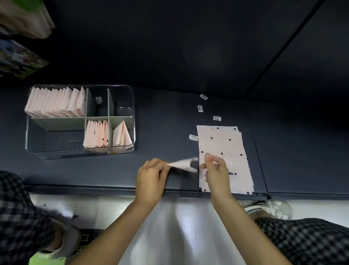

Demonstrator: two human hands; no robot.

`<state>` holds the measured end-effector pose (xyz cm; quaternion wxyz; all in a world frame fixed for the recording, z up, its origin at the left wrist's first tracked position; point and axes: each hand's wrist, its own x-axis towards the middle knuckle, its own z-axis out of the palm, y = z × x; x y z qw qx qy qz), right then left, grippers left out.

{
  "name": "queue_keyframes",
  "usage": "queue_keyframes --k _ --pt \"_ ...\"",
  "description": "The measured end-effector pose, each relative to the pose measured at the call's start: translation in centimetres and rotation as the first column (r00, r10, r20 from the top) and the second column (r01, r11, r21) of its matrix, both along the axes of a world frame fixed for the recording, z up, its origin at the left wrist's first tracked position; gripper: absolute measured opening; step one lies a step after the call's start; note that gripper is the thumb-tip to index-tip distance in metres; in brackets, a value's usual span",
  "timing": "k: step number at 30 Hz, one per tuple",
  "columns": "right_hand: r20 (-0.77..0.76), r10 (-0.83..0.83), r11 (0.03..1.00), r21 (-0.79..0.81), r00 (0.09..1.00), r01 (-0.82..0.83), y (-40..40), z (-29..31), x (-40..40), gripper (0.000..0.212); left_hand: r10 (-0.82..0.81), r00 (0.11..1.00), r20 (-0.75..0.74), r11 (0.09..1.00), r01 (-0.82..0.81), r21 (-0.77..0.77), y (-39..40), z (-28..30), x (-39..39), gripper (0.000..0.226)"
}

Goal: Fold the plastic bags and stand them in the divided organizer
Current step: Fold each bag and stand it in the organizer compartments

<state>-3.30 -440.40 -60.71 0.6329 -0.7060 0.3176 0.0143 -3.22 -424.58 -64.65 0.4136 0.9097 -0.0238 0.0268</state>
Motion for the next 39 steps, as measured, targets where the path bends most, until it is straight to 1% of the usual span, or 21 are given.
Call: queue_keyframes --k 1,2,3,4,5,7,8,10,12,14,15,17,18,21,23,25,28,30,34,39 --pt "0.016 0.038 0.999 -0.016 0.999 -0.038 0.1 0.5 0.0 0.007 0.058 0.994 -0.095 0.988 -0.071 -0.139 -0.4 1.0 0.4 0.016" --pt "0.01 0.122 0.992 -0.045 0.993 -0.121 0.3 0.9 0.0 0.009 0.081 0.975 -0.208 0.944 -0.142 -0.299 -0.8 2.0 0.7 0.02" --pt "-0.008 0.227 0.971 -0.076 0.974 -0.227 0.5 1.3 -0.1 0.019 0.06 0.945 -0.322 0.865 -0.21 -0.456 -1.2 3.1 1.0 0.024" --pt "-0.025 0.319 0.943 -0.092 0.947 -0.32 0.9 1.7 -0.3 0.027 0.01 0.909 -0.417 0.771 -0.273 -0.576 -1.5 4.1 1.1 0.026" --pt "-0.03 0.383 0.919 -0.086 0.923 -0.384 1.3 2.2 -0.4 0.029 -0.051 0.874 -0.484 0.684 -0.322 -0.655 -1.8 4.9 1.0 0.026" --pt "-0.009 0.45 0.891 -0.059 0.893 -0.45 2.1 3.0 -0.7 0.027 -0.179 0.813 -0.554 0.554 -0.382 -0.74 -2.0 6.3 0.4 0.025" --pt "0.008 0.466 0.884 -0.054 0.885 -0.465 2.4 3.3 -0.9 0.029 -0.221 0.793 -0.568 0.521 -0.396 -0.756 -2.0 6.9 0.1 0.024" --pt "0.034 0.455 0.89 -0.051 0.89 -0.453 2.7 3.8 -1.1 0.031 -0.244 0.775 -0.583 0.501 -0.414 -0.76 -1.7 7.7 -0.4 0.024" --pt "0.068 0.413 0.911 -0.05 0.908 -0.41 2.9 4.7 -1.1 0.027 -0.225 0.782 -0.582 0.522 -0.407 -0.749 -1.2 8.1 -0.6 0.024" --pt "0.123 0.383 0.924 -0.061 0.915 -0.378 2.6 5.3 -1.3 0.016 -0.181 0.807 -0.562 0.564 -0.383 -0.732 -0.5 8.5 -0.7 0.023" --pt "0.151 0.381 0.924 -0.06 0.912 -0.377 2.5 5.6 -1.4 0.018 -0.153 0.826 -0.542 0.586 -0.365 -0.723 -0.2 8.8 -0.8 0.022" --pt "0.212 0.399 0.917 -0.07 0.892 -0.394 2.4 6.1 -1.8 0.035 -0.086 0.872 -0.483 0.615 -0.335 -0.714 0.2 9.3 -1.0 0.019" --pt "0.242 0.415 0.91 -0.084 0.877 -0.407 2.4 6.3 -1.9 0.038 -0.049 0.892 -0.449 0.623 -0.324 -0.712 0.3 9.5 -1.1 0.02" --pt "0.307 0.43 0.903 -0.13 0.849 -0.41 2.7 6.7 -2.5 0.039 0.032 0.938 -0.344 0.675 -0.274 -0.685 0.6 10.0 -1.4 0.039" --pt "0.337 0.409 0.913 -0.142 0.848 -0.383 2.8 7.0 -2.8 0.04 0.054 0.959 -0.277 0.695 -0.235 -0.68 0.8 10.2 -1.5 0.042" --pt "0.349 0.414 0.91 -0.158 0.841 -0.382 2.9 7.3 -3.0 0.035 0.063 0.974 -0.216 0.699 -0.198 -0.687 0.8 10.6 -1.6 0.036" --pt "0.346 0.396 0.918 -0.173 0.851 -0.357 3.1 7.6 -3.1 0.03 0.074 0.988 -0.139 0.724 -0.149 -0.673 0.8 11.2 -1.8 0.021" --pt "0.352 0.363 0.932 -0.148 0.863 -0.332 3.2 7.8 -3.1 0.028 0.067 0.991 -0.116 0.745 -0.127 -0.655 1.0 11.4 -1.9 0.022" --pt "0.342 0.303 0.953 -0.124 0.89 -0.277 3.1 8.2 -3.2 0.025 0.014 0.992 -0.127 0.814 -0.086 -0.575 1.5 11.8 -1.9 0.022" --pt "0.329 0.296 0.952 -0.177 0.897 -0.249 3.0 8.4 -3.3 0.021 0.031 0.997 -0.065 0.897 -0.057 -0.439 2.0 11.9 -2.0 0.016"
